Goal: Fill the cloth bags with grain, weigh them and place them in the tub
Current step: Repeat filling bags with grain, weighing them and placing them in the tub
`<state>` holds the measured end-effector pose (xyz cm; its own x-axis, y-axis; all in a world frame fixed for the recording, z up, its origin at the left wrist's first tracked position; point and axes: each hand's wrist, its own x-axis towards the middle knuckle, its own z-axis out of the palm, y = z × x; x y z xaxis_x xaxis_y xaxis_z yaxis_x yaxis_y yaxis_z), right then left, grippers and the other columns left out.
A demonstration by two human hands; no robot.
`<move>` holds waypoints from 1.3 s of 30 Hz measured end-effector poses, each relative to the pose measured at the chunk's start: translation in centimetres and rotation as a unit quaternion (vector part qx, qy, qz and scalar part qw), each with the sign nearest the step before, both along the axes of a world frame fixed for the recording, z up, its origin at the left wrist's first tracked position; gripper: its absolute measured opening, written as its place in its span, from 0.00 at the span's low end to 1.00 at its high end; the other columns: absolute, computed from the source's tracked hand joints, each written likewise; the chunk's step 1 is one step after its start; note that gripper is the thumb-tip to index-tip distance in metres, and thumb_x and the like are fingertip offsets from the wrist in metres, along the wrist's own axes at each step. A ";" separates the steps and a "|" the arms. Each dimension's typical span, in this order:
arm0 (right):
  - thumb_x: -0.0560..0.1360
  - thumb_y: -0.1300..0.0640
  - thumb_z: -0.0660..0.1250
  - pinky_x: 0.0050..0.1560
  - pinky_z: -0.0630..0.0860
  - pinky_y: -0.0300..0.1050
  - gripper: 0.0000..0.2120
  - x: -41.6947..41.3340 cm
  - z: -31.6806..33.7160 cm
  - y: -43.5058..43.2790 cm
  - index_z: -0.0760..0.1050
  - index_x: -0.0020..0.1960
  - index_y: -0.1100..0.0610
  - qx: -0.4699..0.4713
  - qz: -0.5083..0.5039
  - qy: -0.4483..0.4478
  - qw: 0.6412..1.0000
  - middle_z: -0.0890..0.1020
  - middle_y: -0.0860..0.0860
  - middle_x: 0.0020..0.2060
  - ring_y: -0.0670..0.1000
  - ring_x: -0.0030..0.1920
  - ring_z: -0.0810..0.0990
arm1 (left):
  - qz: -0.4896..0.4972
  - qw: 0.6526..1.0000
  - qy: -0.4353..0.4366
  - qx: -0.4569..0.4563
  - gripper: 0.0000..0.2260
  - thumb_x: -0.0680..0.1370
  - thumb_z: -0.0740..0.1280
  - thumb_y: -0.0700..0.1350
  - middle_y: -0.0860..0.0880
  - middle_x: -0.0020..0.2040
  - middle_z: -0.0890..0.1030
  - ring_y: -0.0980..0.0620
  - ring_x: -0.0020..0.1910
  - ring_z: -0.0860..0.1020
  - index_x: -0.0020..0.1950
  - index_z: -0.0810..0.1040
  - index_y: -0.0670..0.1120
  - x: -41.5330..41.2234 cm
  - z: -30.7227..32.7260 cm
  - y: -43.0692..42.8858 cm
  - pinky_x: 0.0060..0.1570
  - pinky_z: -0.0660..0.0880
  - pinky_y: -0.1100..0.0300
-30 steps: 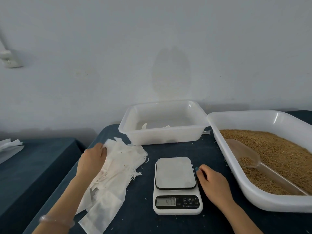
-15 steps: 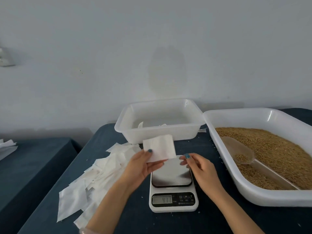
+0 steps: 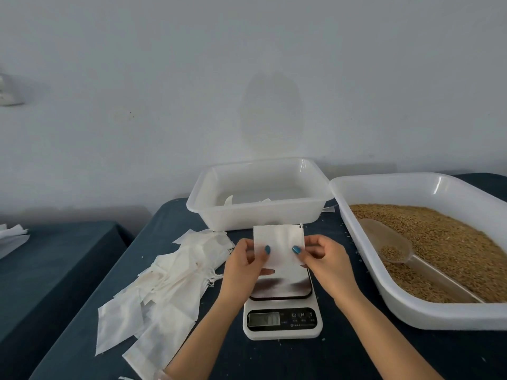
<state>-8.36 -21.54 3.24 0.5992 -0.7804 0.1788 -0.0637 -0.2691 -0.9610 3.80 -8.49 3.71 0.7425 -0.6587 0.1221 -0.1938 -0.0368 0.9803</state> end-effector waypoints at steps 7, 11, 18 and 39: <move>0.70 0.53 0.77 0.36 0.79 0.39 0.16 0.0 0.8 0.4 0.69 0.39 0.55 -0.037 0.021 -0.007 0.999 0.81 0.53 0.32 0.47 0.32 0.83 | -0.014 0.872 -0.487 0.055 0.47 0.65 0.73 0.64 0.53 0.78 0.57 0.57 0.78 0.54 0.78 0.56 0.52 -0.3 0.3 -0.2 0.76 0.51 0.63; 0.70 0.49 0.75 0.37 0.81 0.47 0.17 0.1 1.1 0.9 0.69 0.38 0.55 -0.082 0.043 -0.021 0.996 0.77 0.47 0.27 0.46 0.29 0.78 | -0.028 0.838 -0.536 0.095 0.36 0.69 0.70 0.57 0.50 0.69 0.73 0.51 0.71 0.69 0.73 0.65 0.44 -0.8 0.6 -1.3 0.76 0.58 0.55; 0.71 0.41 0.68 0.37 0.77 0.39 0.14 -0.7 1.2 1.2 0.72 0.55 0.42 -0.235 0.017 0.033 0.971 0.80 0.42 0.32 0.42 0.33 0.80 | -0.010 0.843 -0.512 0.163 0.21 0.73 0.67 0.51 0.49 0.50 0.79 0.49 0.44 0.78 0.63 0.68 0.46 -0.9 0.5 -1.6 0.36 0.67 0.60; 0.71 0.36 0.67 0.39 0.72 0.32 0.12 -1.3 1.8 1.3 0.74 0.53 0.36 -0.246 0.040 0.117 0.961 0.79 0.39 0.40 0.39 0.40 0.77 | 0.008 0.849 -0.505 0.155 0.21 0.74 0.64 0.54 0.52 0.51 0.79 0.51 0.46 0.77 0.64 0.68 0.47 -0.8 0.3 -1.0 0.38 0.65 0.61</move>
<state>-9.71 -20.23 5.00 0.7228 -0.5849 0.3681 -0.2217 -0.7007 -0.6781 2.96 -9.49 4.03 0.3708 -0.7663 0.5247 -0.9272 -0.2732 0.2562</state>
